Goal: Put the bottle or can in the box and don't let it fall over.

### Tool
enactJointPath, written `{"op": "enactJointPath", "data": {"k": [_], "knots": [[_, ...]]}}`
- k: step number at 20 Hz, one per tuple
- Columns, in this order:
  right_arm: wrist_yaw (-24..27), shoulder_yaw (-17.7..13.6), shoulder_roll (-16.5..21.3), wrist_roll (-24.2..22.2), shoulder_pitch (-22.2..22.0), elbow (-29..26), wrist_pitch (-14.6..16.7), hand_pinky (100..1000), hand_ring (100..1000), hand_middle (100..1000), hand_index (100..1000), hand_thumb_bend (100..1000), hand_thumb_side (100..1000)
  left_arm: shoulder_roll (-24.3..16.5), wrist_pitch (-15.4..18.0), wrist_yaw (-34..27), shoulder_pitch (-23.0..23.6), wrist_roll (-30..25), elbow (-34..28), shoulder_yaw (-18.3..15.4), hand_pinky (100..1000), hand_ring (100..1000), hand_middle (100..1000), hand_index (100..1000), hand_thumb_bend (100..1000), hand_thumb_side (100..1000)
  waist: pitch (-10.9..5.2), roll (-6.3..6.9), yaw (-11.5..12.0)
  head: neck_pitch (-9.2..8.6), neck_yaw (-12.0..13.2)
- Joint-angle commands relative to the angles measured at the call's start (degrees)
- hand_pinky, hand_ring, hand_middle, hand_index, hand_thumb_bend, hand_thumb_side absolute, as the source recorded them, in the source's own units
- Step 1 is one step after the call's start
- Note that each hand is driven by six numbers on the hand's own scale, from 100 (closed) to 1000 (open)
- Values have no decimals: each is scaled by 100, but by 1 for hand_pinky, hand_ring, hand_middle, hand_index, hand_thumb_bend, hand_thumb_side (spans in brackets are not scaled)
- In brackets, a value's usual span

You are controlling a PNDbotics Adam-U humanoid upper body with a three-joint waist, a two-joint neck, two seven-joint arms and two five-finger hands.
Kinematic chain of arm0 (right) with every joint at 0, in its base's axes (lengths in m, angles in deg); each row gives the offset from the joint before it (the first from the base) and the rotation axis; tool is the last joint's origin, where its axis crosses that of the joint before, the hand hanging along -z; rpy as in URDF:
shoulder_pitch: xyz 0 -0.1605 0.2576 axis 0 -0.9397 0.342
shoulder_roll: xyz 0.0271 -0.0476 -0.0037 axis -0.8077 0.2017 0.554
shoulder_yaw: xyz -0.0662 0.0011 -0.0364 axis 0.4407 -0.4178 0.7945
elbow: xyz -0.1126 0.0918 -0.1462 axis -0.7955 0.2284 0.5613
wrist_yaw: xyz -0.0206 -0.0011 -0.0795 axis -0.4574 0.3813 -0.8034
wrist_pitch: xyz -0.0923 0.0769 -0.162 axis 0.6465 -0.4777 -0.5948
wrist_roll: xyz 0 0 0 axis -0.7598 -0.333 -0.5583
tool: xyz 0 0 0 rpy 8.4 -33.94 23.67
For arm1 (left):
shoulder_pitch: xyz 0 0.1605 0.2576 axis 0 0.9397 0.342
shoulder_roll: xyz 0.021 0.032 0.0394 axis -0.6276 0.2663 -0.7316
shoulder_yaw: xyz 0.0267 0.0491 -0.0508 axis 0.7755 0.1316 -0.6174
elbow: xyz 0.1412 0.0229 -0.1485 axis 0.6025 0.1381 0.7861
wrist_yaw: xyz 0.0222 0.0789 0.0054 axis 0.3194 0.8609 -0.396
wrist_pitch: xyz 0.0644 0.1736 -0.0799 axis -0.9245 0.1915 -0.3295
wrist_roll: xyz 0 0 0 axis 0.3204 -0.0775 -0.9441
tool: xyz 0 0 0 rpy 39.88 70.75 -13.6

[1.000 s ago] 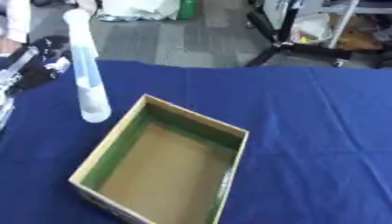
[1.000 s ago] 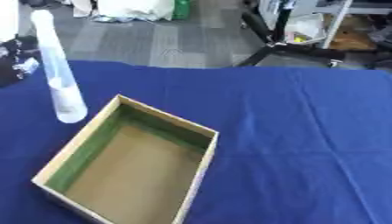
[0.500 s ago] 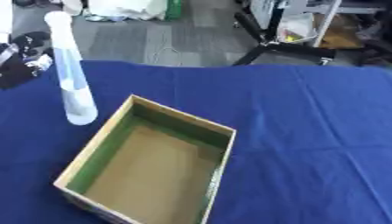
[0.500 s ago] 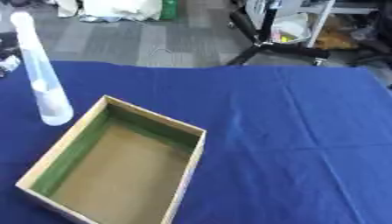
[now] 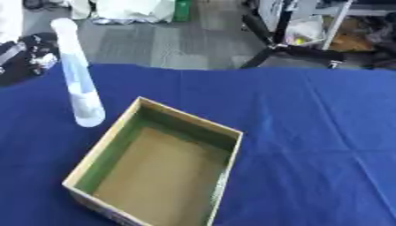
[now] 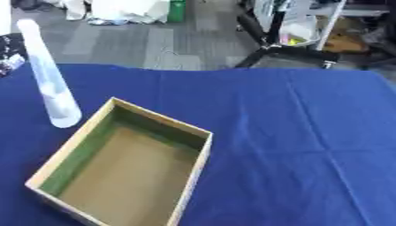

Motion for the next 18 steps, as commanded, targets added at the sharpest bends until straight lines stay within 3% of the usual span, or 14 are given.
{"op": "enactJointPath", "data": {"k": [1,10,18], "knots": [[29,-55,171,16,9,-105,-13,958,1000,1000,1000,100,519,-280,12,-125,-102,-56,-191,35,1000,1000,969,926,100,604,-162,24,19,47,2],[79,-77,218,35,-54,-105,-9,959,1000,1000,1000,100,519,-507,141,-381,206,-63,-665,186,1000,1000,966,920,100,576,-260,36,72,126,-85],[113,-79,232,32,-68,-105,-4,959,1000,1000,1000,100,520,-543,24,-588,386,-224,-1007,288,1000,1000,968,921,100,584,-292,30,95,135,-78]]}}
